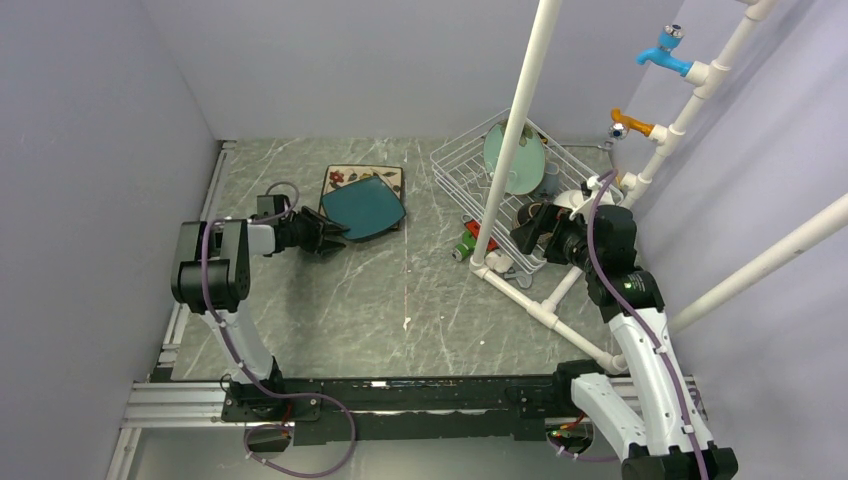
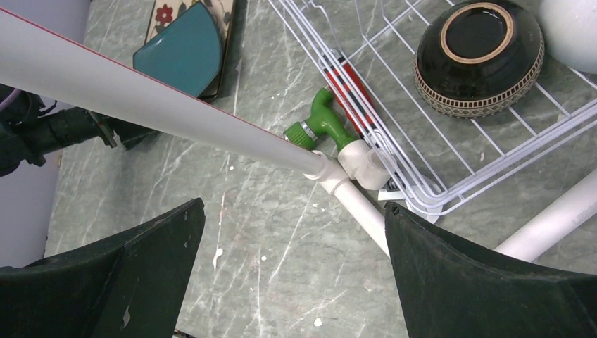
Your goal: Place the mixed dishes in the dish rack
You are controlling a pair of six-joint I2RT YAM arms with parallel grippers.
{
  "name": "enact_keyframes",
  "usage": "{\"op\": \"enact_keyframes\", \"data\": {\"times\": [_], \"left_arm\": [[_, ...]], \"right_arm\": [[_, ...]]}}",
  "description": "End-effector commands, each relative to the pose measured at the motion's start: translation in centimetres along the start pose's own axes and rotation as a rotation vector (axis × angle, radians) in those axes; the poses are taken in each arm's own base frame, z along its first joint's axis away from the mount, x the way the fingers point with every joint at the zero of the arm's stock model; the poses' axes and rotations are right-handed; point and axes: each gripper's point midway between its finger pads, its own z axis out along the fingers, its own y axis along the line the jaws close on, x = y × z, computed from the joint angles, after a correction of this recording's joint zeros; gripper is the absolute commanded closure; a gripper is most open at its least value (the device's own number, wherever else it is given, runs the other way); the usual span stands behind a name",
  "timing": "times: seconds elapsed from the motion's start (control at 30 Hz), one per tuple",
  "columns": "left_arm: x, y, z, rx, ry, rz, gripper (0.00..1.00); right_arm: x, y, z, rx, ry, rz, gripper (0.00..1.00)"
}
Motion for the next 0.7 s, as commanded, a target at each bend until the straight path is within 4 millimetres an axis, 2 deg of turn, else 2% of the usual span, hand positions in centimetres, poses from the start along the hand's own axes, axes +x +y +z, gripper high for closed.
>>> {"op": "enact_keyframes", "data": {"times": [0.0, 0.23, 0.33, 0.5, 0.67], "left_arm": [[0.5, -1.3, 0.5, 0.098, 0.041, -0.009, 0.46], [0.7, -3.5, 0.6, 0.210, 0.035, 0.008, 0.46], [1.0, -3.6, 1.1, 0.230, 0.052, -0.006, 0.47], [1.3, -3.2, 1.4, 0.297, 0.062, -0.066, 0.71], [0.9, -3.0, 1.2, 0.274, 0.037, -0.020, 0.88]], "right_arm": [[-0.8, 0.7, 0.1, -0.026, -0.024, -0.005, 0.00], [-0.9, 0.4, 0.2, -0.012, -0.022, -0.011, 0.00], [-0.8, 0.5, 0.3, -0.017, -0.021, -0.004, 0.00], [-0.7, 0.5, 0.3, -0.018, -0.016, -0.003, 0.00], [-0.9, 0.4, 0.3, -0.012, -0.018, -0.007, 0.00]]}}
